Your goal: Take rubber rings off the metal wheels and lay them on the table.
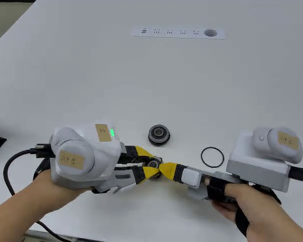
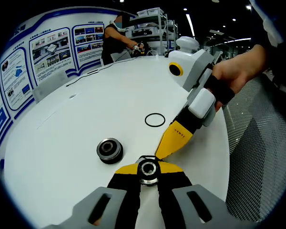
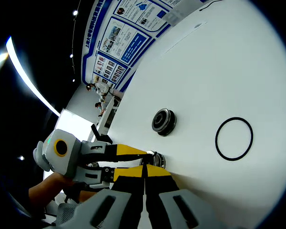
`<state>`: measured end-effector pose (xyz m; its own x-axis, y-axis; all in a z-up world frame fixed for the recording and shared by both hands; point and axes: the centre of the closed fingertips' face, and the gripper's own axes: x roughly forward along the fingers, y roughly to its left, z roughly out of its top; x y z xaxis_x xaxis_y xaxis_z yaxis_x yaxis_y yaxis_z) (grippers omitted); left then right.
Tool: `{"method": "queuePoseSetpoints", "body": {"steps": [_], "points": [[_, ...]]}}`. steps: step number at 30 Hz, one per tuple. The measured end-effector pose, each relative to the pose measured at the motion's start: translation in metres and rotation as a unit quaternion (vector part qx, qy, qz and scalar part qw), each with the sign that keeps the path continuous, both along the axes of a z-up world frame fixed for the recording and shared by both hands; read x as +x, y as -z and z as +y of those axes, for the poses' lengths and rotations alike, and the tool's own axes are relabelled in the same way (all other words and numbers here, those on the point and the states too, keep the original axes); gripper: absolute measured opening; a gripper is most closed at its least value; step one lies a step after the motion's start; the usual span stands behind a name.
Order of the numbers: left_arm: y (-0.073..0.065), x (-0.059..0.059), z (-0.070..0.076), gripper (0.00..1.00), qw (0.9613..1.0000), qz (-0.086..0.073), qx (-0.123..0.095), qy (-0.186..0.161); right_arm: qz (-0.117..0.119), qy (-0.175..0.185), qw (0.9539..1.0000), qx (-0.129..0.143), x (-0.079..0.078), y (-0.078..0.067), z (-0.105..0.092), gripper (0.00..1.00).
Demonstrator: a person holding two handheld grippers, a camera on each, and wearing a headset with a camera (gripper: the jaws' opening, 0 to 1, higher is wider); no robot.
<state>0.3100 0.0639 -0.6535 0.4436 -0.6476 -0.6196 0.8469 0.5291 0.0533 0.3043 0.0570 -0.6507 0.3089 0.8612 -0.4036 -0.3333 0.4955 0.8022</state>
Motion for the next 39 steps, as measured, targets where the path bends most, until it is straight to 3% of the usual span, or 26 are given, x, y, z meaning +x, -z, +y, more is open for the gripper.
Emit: {"method": "queuePoseSetpoints", "body": {"steps": [11, 27, 36, 39], "points": [[0.0, -0.0017, -0.0008, 0.12, 1.0, -0.001, 0.0, 0.006, -0.007, -0.015, 0.9998, 0.006, -0.0032, -0.0023, -0.0007, 0.0], [-0.0003, -0.0014, -0.0005, 0.12, 1.0, -0.003, -0.005, 0.003, -0.035, -0.066, 0.9969, 0.025, -0.0091, -0.0097, 0.0043, 0.0], [-0.0005, -0.0019, -0.0017, 0.12, 0.9999, -0.007, 0.006, 0.006, -0.028, -0.052, 0.9979, 0.027, -0.0073, -0.0092, 0.0018, 0.01], [-0.0003, -0.0019, -0.0014, 0.13, 0.9999, -0.009, 0.012, 0.008, -0.035, -0.049, 0.9979, 0.024, -0.0078, -0.0096, 0.0023, 0.01]]}}
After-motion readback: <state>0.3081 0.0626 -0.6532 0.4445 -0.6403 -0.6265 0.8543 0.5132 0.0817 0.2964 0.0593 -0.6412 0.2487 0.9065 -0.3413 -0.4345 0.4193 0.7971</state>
